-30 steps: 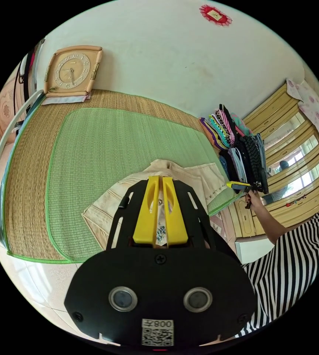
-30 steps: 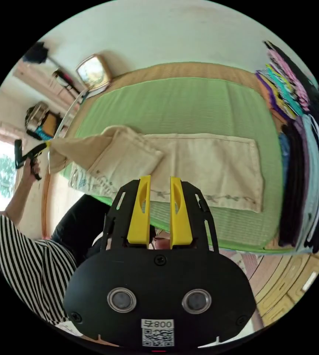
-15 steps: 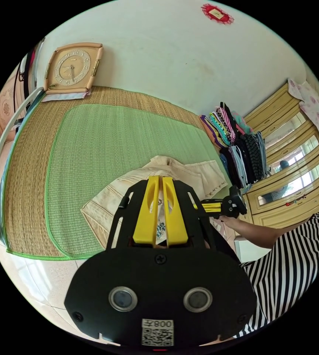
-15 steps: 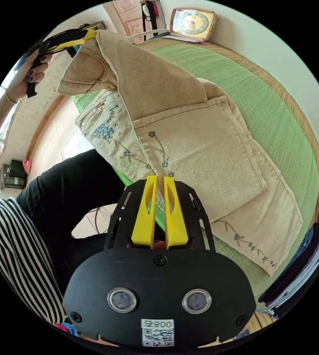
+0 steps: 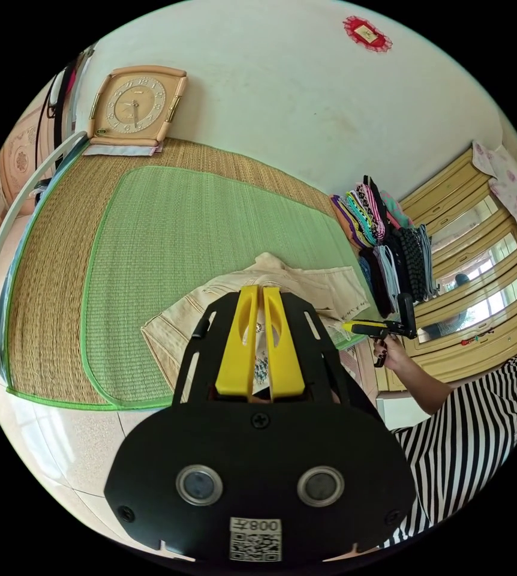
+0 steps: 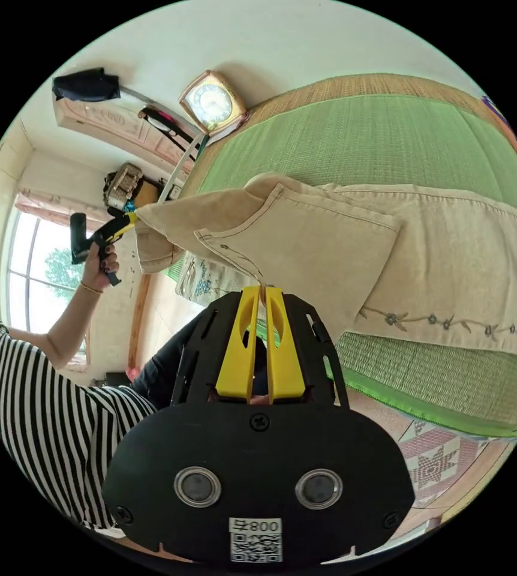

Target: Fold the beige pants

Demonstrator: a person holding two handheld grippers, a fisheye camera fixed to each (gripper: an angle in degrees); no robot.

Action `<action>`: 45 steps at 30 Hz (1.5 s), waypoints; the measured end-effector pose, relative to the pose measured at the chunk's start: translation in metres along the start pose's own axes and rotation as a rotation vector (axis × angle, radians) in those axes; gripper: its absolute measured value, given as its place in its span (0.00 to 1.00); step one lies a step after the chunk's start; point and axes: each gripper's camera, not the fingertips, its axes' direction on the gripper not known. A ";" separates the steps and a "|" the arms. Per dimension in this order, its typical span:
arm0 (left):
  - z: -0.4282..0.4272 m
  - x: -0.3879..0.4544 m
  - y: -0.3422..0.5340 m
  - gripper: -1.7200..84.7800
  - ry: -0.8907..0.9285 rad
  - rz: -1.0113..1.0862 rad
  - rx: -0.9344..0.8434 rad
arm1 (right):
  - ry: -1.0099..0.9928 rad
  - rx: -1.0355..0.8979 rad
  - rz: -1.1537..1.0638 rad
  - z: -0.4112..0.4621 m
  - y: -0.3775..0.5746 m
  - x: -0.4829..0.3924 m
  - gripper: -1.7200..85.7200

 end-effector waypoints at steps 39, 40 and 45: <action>0.077 0.075 -0.282 0.03 -0.193 0.149 0.057 | 0.399 0.504 0.281 -0.174 -0.176 0.054 0.07; 0.087 0.077 -0.273 0.03 -0.171 0.162 0.046 | 0.402 0.450 0.251 -0.154 -0.177 0.055 0.08; 0.173 0.069 -0.195 0.02 -0.106 0.149 -0.328 | 0.415 0.151 0.179 -0.047 -0.128 0.064 0.07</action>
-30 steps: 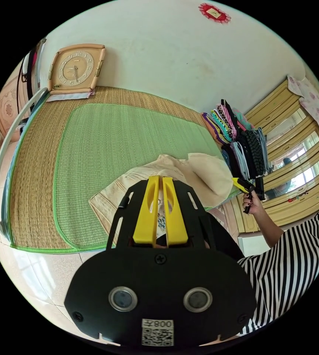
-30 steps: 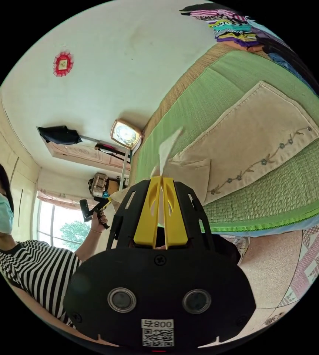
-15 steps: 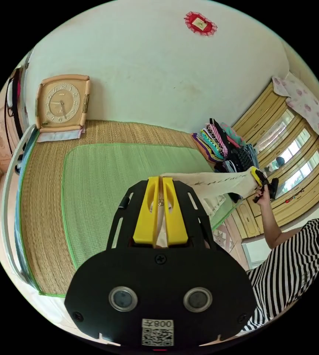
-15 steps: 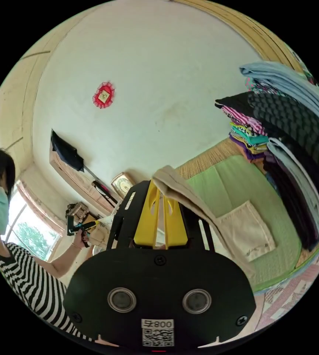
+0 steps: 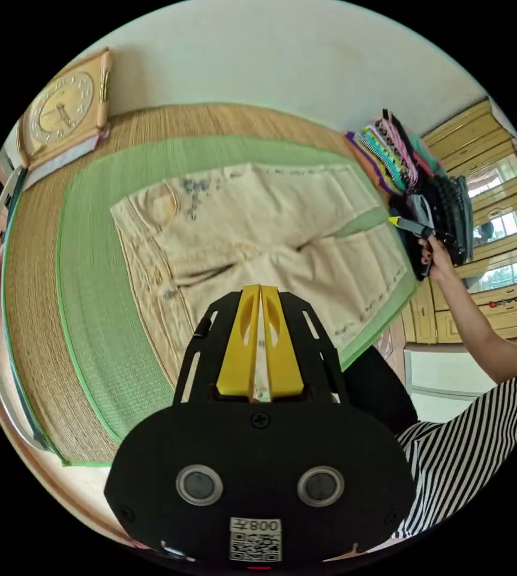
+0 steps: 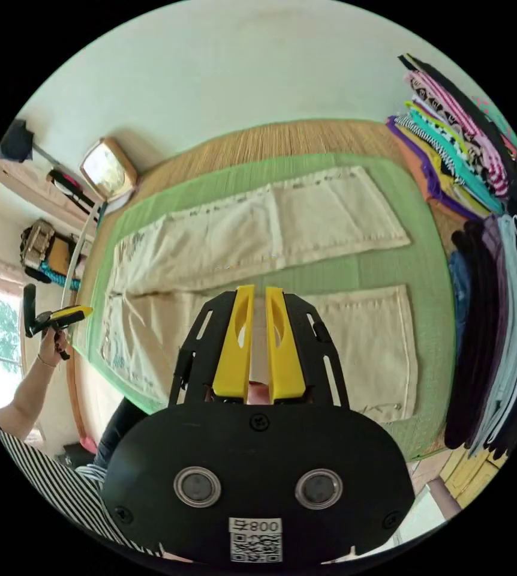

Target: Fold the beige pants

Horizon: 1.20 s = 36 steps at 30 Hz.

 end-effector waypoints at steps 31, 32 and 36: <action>0.032 0.034 -0.022 0.02 -0.105 -0.024 0.017 | -0.008 -0.084 0.169 0.005 0.116 -0.027 0.02; 0.034 0.036 -0.028 0.02 -0.078 -0.016 0.026 | 0.001 -0.079 0.184 0.003 0.118 -0.022 0.02; 0.064 0.057 -0.081 0.03 0.071 0.020 0.006 | 0.055 -0.075 0.274 -0.002 0.128 0.017 0.02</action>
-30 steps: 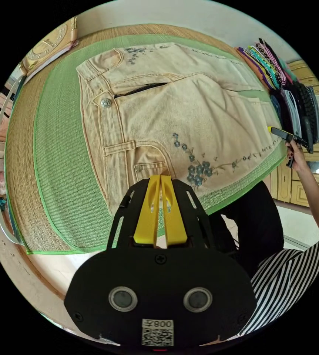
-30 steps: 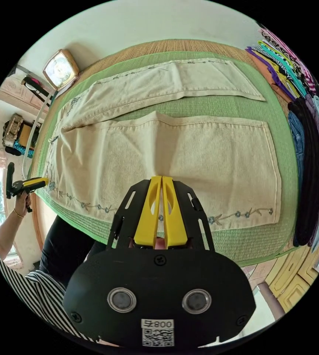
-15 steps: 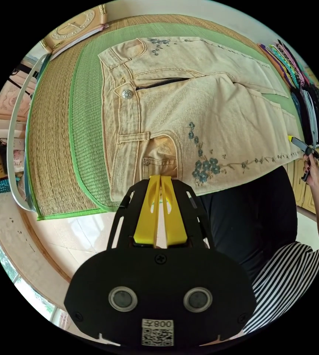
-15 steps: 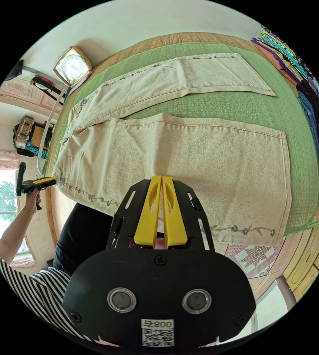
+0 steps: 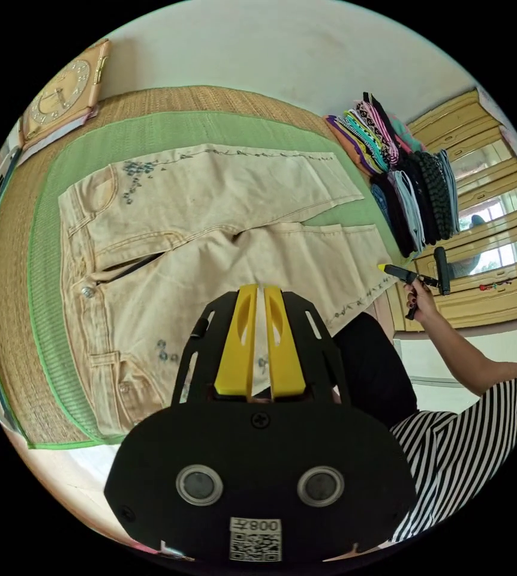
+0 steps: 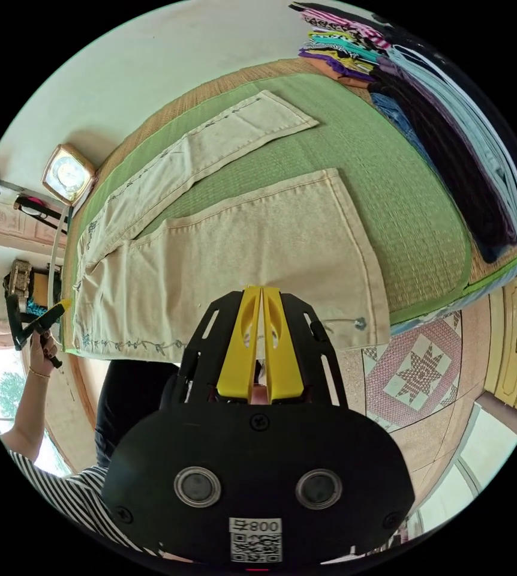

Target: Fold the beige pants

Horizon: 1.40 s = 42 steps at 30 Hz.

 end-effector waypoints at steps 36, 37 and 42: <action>0.144 0.093 -0.236 0.03 -0.113 0.196 -0.146 | -0.064 0.126 -0.298 0.009 -0.148 0.006 0.11; 0.144 0.094 -0.236 0.03 -0.111 0.191 -0.141 | -0.058 0.083 -0.312 0.021 -0.148 0.001 0.11; 0.145 0.100 -0.239 0.03 -0.106 0.191 -0.152 | -0.051 0.099 -0.344 0.029 -0.119 -0.004 0.10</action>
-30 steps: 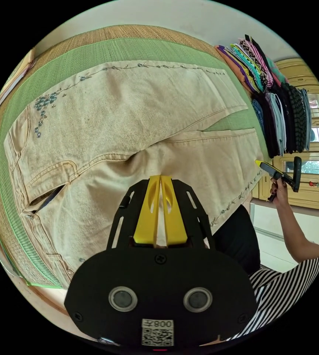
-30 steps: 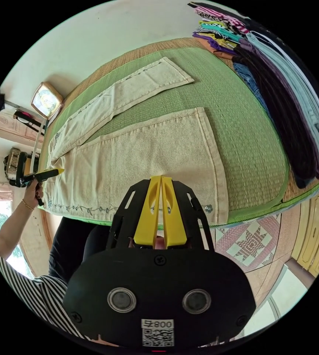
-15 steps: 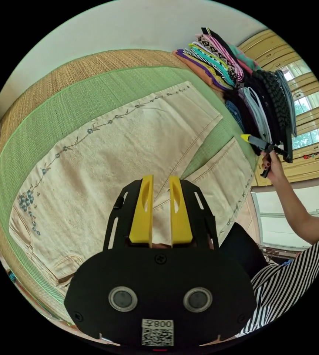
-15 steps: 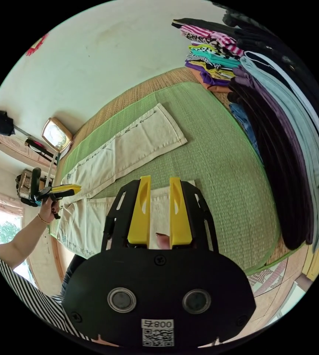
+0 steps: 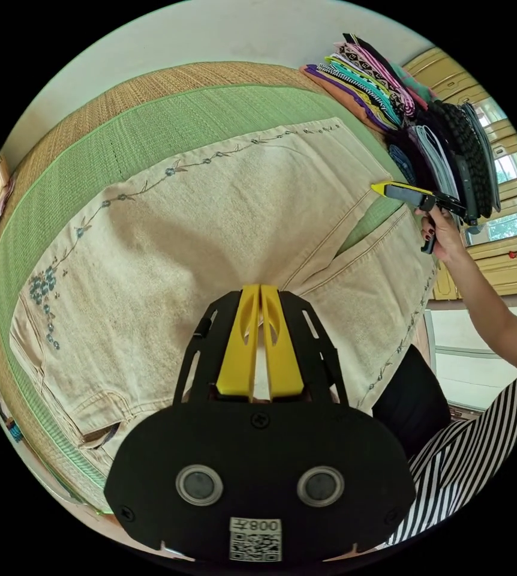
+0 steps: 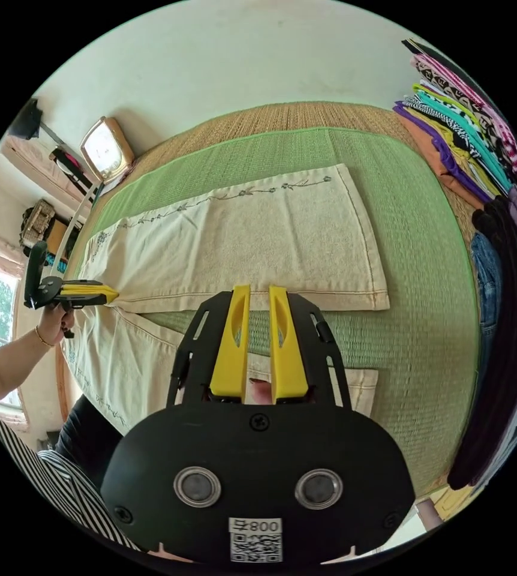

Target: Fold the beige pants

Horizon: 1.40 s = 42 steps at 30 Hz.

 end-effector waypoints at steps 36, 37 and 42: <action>-0.006 0.096 -0.243 0.03 0.104 0.286 0.240 | -0.050 0.359 0.215 -0.121 0.065 0.035 0.04; 0.004 0.095 -0.247 0.04 0.134 0.251 0.206 | -0.060 0.320 0.245 -0.111 0.066 0.043 0.04; 0.029 0.104 -0.234 0.07 0.265 0.237 0.156 | 0.001 0.185 0.429 -0.091 0.087 0.078 0.06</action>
